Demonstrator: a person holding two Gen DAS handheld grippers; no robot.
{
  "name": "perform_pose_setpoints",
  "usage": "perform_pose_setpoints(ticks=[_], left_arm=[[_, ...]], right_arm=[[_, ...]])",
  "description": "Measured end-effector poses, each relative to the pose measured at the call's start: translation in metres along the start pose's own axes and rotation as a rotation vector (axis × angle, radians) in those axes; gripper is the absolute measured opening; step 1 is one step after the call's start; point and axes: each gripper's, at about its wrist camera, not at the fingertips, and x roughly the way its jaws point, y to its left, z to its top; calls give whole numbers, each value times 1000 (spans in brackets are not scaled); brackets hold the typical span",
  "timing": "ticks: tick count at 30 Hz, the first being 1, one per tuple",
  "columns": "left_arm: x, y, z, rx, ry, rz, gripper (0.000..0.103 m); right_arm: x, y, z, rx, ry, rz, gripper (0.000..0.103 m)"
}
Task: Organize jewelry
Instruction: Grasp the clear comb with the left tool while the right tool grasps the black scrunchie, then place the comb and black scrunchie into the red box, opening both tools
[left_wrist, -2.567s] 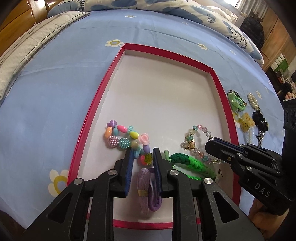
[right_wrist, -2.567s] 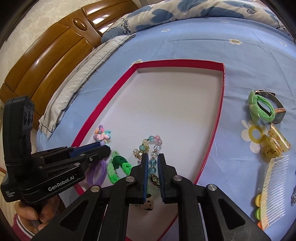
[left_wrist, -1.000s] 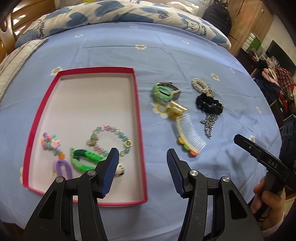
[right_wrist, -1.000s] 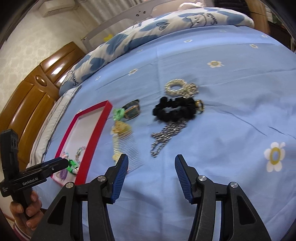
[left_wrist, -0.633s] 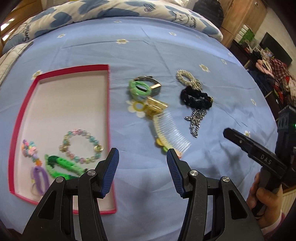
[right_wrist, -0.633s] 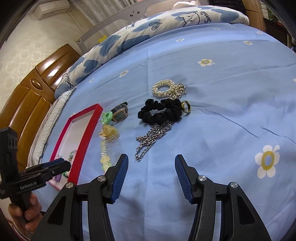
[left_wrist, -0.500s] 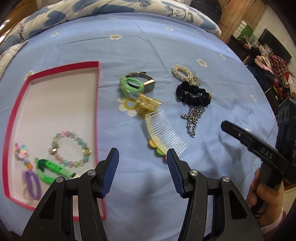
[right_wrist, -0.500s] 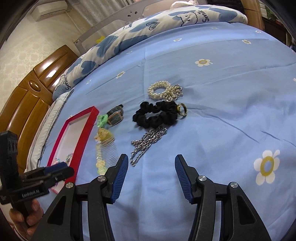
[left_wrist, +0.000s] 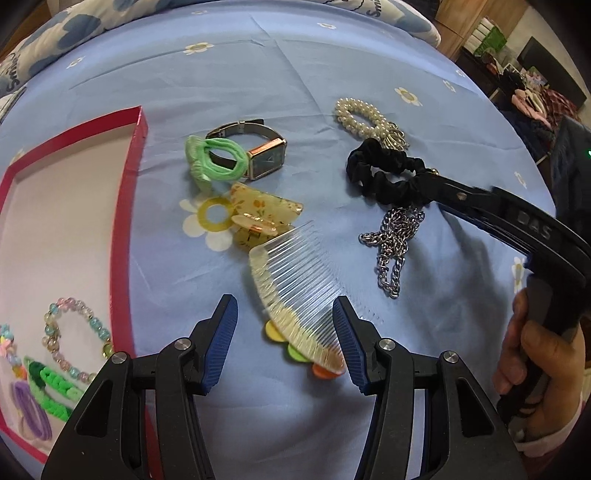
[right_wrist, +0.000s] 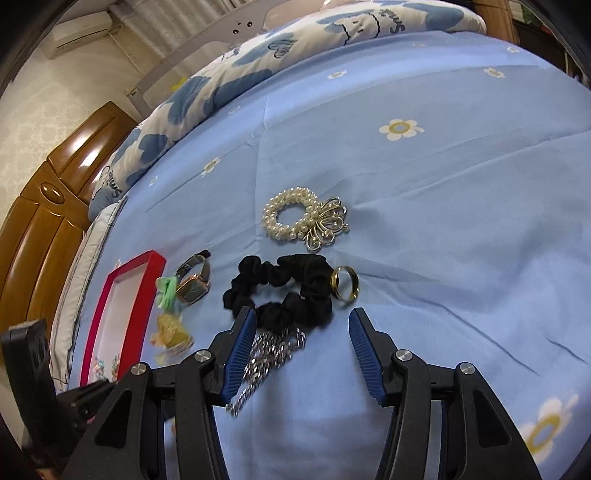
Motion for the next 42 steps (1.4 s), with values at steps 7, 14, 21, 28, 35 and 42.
perform_pose_setpoints(ticks=[7, 14, 21, 28, 35, 42], left_arm=[[1, -1, 1, 23, -20, 0, 22], [-12, 5, 0, 9, -59, -49, 9], [-33, 4, -4, 10, -103, -64, 5], [-61, 14, -12, -19, -147, -78, 4], [-89, 35, -20, -71, -199, -82, 4], [-105, 73, -34, -156, -224, -54, 4]], right_arm=[[15, -1, 0, -1, -6, -25, 30], [1, -3, -3, 17, -42, 0, 9], [-33, 5, -7, 6, -105, 38, 8], [-65, 19, -12, -5, -152, 113, 8], [-73, 43, -20, -36, -148, 180, 8], [-65, 75, -33, -82, -108, 238, 8]])
